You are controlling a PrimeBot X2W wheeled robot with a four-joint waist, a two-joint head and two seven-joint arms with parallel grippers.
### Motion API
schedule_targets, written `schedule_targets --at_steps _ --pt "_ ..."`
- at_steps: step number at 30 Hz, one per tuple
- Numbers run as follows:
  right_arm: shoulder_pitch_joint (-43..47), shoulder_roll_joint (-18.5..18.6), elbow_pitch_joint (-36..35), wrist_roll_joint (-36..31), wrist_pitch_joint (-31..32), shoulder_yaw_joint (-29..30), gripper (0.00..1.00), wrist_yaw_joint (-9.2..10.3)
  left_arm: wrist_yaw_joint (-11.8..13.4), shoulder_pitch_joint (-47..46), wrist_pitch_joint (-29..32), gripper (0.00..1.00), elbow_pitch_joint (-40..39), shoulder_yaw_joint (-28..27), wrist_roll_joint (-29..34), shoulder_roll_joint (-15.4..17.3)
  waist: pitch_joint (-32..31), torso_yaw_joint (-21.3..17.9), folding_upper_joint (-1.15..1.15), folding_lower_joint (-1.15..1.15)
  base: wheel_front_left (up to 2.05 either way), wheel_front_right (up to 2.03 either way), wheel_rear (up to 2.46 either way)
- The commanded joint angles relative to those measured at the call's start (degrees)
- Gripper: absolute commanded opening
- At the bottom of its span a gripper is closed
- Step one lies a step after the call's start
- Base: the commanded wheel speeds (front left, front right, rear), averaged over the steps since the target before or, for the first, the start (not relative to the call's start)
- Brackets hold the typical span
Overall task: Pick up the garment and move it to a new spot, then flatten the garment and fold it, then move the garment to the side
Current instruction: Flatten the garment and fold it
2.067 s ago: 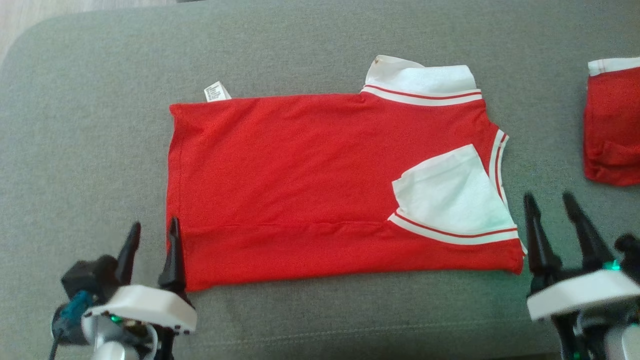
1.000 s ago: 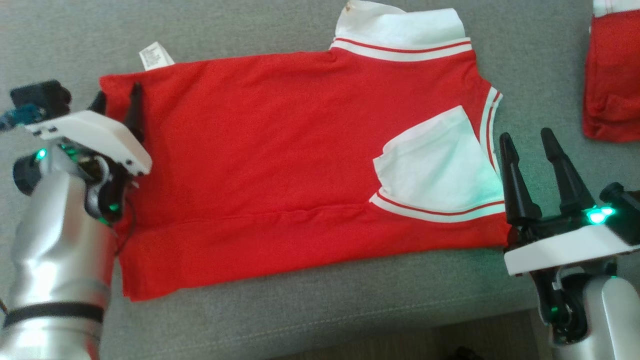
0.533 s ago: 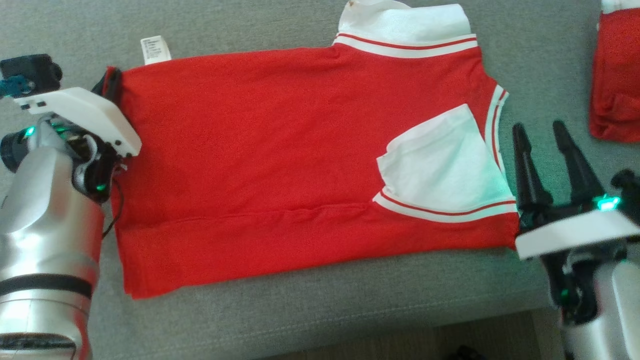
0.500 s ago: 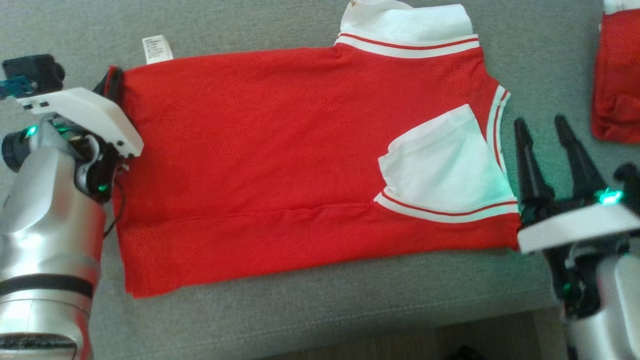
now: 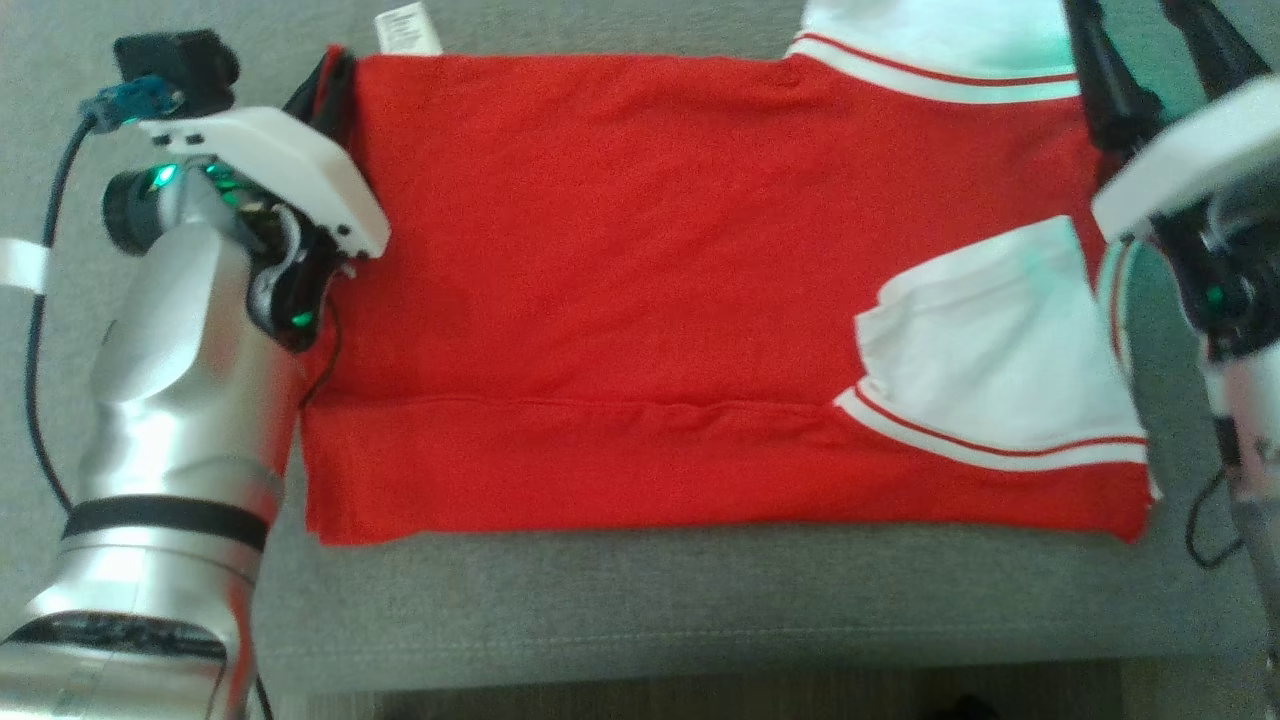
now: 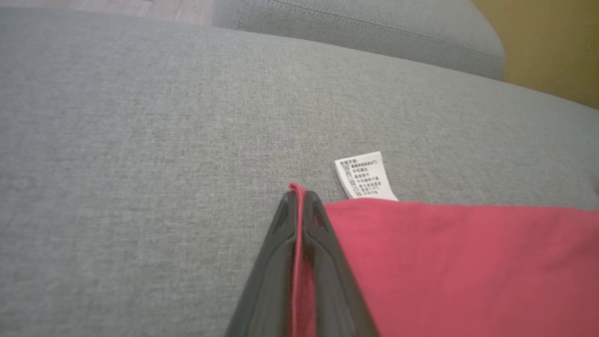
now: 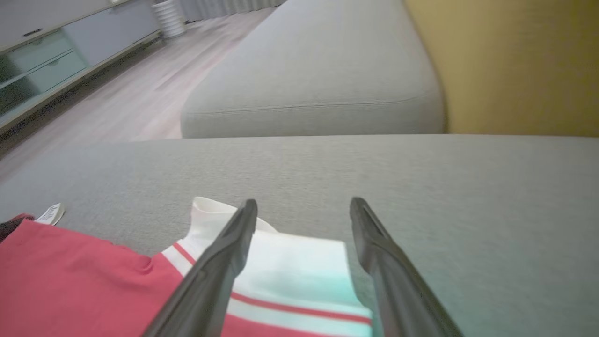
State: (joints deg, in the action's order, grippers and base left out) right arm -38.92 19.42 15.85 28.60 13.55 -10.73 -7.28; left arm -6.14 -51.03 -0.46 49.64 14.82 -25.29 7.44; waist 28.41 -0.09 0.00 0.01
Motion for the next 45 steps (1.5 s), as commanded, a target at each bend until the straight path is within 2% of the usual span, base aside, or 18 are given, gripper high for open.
schedule_targets --at_steps 1,9,15,16,17,27,35,39,45 --pt "-0.22 0.61 -1.42 0.56 0.33 -1.05 1.00 -0.21 -0.23 -1.84 -0.63 0.00 -1.69 -0.94 0.31 1.86 1.16 1.30 0.00 -0.01 0.00 0.00 0.00" --pt "-11.65 3.16 10.37 2.10 8.11 -11.54 1.00 -0.21 -0.59 -3.56 -2.33 0.00 -0.10 0.50 -0.18 0.03 2.61 3.35 0.00 -0.01 0.00 0.00 0.00" --pt "-16.96 4.50 15.71 3.11 14.97 -18.37 1.00 -0.21 -0.81 -4.48 -3.42 0.00 1.57 1.07 -0.81 -0.34 2.93 3.75 0.00 -0.01 0.00 0.00 0.00" --pt "-17.61 4.79 16.06 3.35 15.98 -19.62 0.63 -0.21 -0.83 -4.59 -3.68 0.00 1.86 1.10 -0.94 -0.34 2.92 3.76 0.00 -0.01 0.00 0.00 0.00" --pt "-18.25 5.02 16.02 3.81 15.95 -20.36 0.00 -0.21 -0.86 -4.68 -4.01 0.00 2.11 1.13 -1.04 -0.34 2.88 3.78 0.00 -0.01 0.00 0.00 0.00" --pt "-18.20 7.09 12.12 6.99 4.98 -21.63 0.00 -0.21 -0.99 -3.04 -9.72 0.00 1.96 1.04 -1.62 0.80 0.06 3.17 0.00 -0.01 0.00 0.00 0.00" --pt "-9.16 8.49 3.37 6.46 -1.54 -17.61 0.00 -0.21 -0.21 3.09 -12.78 0.00 -3.93 0.51 -1.56 3.07 -2.71 1.72 0.00 -0.01 0.00 0.00 0.00" --pt "-0.43 6.71 -1.55 4.04 -4.16 -13.82 0.00 -0.21 1.50 9.14 -13.80 0.00 -10.62 -0.85 -1.72 4.50 -3.83 0.54 0.00 -0.01 0.00 0.00 0.00" --pt "13.70 0.73 -7.61 -0.21 -5.75 -8.09 0.00 -0.21 4.69 20.95 -13.92 0.00 -22.32 -2.10 -2.18 5.71 -4.70 -0.45 0.00 -0.01 0.00 0.00 0.00"
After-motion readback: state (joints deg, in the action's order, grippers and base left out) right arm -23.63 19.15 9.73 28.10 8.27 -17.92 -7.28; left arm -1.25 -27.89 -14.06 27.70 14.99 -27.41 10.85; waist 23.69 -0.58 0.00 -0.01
